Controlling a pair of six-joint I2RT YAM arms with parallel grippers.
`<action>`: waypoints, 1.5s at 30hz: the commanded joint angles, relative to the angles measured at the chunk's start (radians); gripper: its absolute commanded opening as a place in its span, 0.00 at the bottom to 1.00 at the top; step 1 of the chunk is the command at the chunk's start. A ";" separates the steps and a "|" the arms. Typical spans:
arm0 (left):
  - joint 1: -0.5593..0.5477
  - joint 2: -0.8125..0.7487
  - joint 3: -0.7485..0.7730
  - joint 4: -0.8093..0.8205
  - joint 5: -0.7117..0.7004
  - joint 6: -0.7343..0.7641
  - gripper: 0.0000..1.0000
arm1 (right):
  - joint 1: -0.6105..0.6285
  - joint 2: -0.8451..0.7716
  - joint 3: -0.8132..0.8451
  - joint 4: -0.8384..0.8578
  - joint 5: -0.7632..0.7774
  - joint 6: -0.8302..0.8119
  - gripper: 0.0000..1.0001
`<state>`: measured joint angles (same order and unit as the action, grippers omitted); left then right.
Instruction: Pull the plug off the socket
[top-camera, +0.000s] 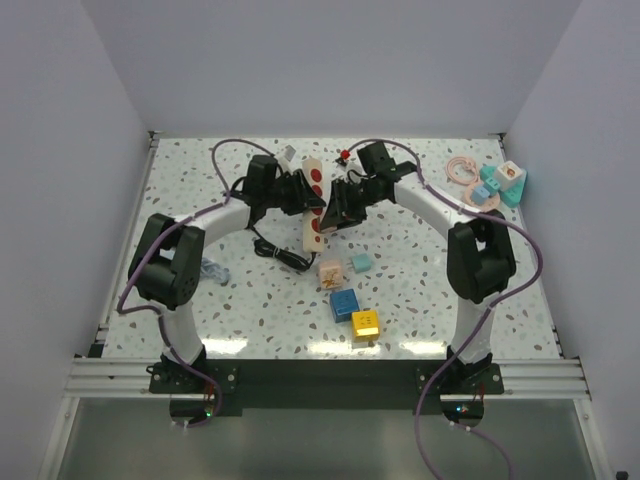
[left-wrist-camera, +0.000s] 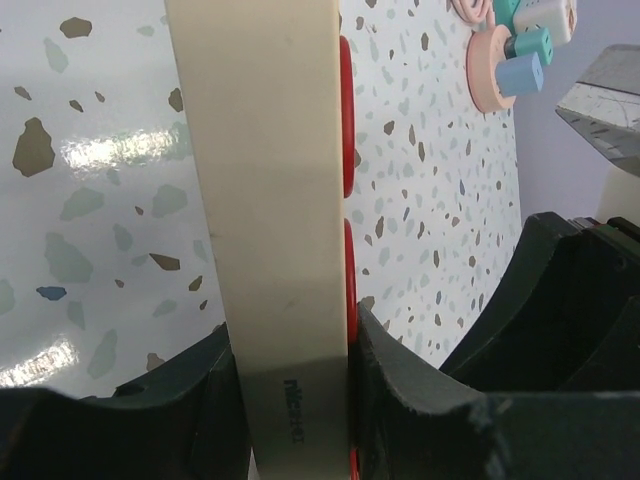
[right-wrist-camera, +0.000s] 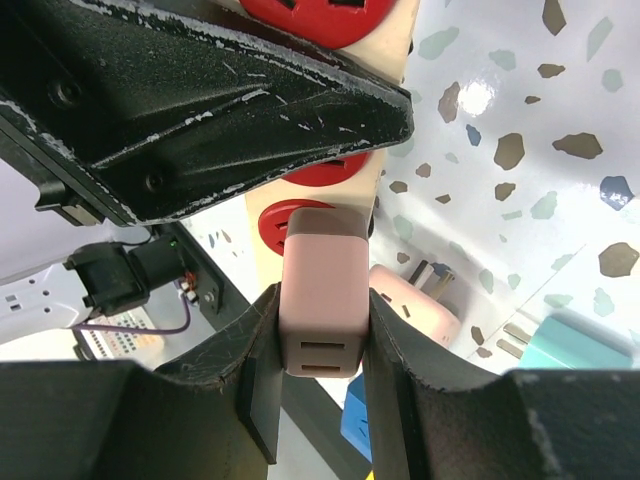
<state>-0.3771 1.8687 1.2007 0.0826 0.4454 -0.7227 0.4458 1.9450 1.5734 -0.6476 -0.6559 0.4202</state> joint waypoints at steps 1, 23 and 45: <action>0.069 0.041 -0.006 -0.193 -0.128 0.167 0.00 | -0.071 -0.141 0.024 -0.118 0.001 -0.089 0.00; 0.073 0.073 0.030 -0.210 -0.126 0.180 0.00 | -0.137 -0.124 0.088 -0.225 -0.068 -0.178 0.00; 0.073 0.001 0.050 -0.190 -0.062 0.161 0.00 | -0.093 -0.120 -0.153 -0.038 0.279 -0.011 0.00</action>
<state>-0.3038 1.9594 1.2449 -0.1726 0.3359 -0.5774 0.3607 1.8492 1.4860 -0.7475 -0.4652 0.3515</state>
